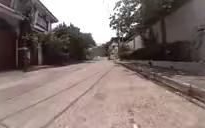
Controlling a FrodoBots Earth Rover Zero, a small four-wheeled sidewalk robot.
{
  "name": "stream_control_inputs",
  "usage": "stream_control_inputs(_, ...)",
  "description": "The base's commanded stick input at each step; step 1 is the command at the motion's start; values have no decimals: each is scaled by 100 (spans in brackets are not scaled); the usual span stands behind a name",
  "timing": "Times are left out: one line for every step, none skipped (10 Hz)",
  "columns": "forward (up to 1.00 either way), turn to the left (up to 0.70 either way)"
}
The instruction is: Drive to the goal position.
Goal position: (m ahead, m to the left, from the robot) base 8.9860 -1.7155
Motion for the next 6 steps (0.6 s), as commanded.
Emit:
stream_control_inputs(100, 2)
stream_control_inputs(100, 2)
stream_control_inputs(100, 2)
stream_control_inputs(100, 2)
stream_control_inputs(100, 2)
stream_control_inputs(100, 2)
